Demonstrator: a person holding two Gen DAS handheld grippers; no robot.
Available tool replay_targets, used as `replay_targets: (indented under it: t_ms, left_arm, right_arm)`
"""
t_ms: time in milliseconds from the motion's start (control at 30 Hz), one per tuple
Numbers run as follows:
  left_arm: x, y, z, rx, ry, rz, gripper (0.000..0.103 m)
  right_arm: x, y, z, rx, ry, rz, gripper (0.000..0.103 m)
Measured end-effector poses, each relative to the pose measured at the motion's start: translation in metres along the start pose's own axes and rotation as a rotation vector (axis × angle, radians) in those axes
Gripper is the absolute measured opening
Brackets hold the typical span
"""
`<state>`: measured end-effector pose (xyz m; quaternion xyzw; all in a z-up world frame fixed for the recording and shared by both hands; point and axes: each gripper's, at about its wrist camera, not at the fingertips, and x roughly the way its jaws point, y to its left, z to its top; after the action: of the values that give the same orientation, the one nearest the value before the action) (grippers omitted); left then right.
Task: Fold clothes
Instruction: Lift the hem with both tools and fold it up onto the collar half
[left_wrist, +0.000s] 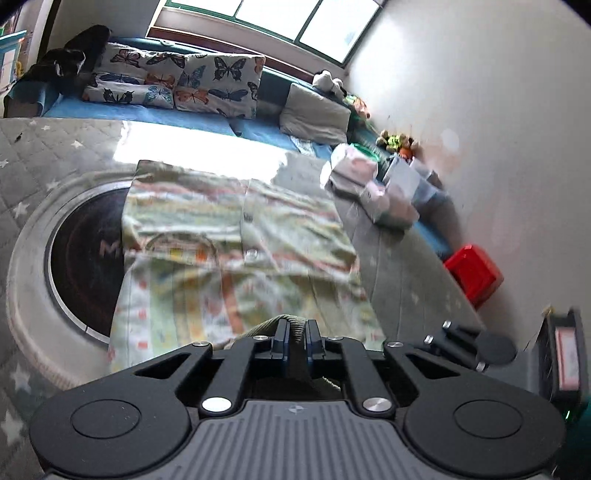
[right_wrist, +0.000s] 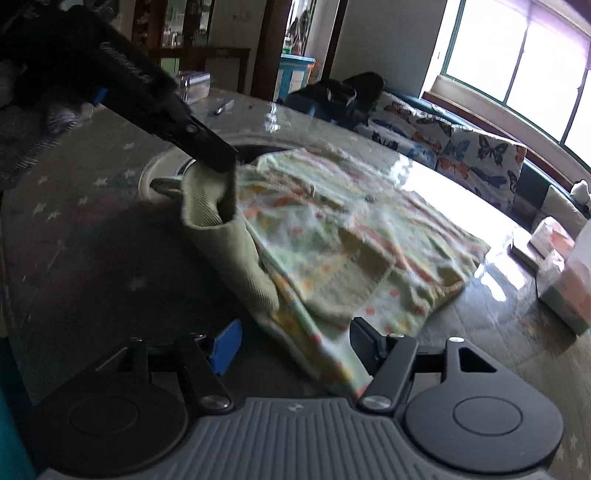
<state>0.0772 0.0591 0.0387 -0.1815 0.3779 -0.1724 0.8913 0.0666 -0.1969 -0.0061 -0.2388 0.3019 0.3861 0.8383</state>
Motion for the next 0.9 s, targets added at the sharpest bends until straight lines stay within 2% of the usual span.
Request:
replay_targets:
  t_ms: [67,133,167,267,300,333,400,433,467,500,900]
  left_arm:
    - [0.004,0.003,0.005,-0.007,0.001,0.0,0.009]
    - [0.009,0.005,0.01,-0.013,0.004,0.002,0.009]
    - [0.01,0.007,0.01,-0.011,0.005,0.003,0.009]
    - [0.01,0.012,0.01,-0.002,0.009,0.006,0.011]
    - [0.008,0.014,0.01,0.004,0.004,0.007,0.011]
    - [0.004,0.016,0.009,0.011,-0.003,0.013,0.012]
    - [-0.005,0.022,0.005,0.036,-0.023,0.026,0.024]
    - [-0.01,0.024,0.003,0.047,-0.033,0.04,0.038]
    - [-0.015,0.027,0.0,0.059,-0.044,0.056,0.058]
    - [-0.02,0.029,-0.003,0.074,-0.056,0.077,0.064]
    - [-0.001,0.017,-0.043,0.455,-0.06,0.273,0.064]
  right_arm:
    - [0.006,-0.002,0.007,0.014,-0.022,0.002,0.065]
    - [0.012,-0.005,0.013,0.04,-0.031,0.016,0.059]
    - [0.015,-0.007,0.015,0.063,-0.033,0.03,0.053]
    - [0.021,-0.016,0.021,0.139,-0.03,0.081,0.024]
    - [0.022,-0.021,0.023,0.169,-0.031,0.095,0.019]
    - [0.023,-0.025,0.025,0.199,-0.032,0.109,0.018]
    - [0.024,-0.033,0.03,0.251,-0.043,0.122,0.016]
    - [0.025,-0.036,0.032,0.268,-0.046,0.126,0.015]
    - [0.025,-0.039,0.034,0.282,-0.049,0.13,0.015]
    - [0.026,-0.042,0.036,0.294,-0.052,0.131,0.014]
    - [0.028,-0.054,0.05,0.318,-0.084,0.111,0.012]
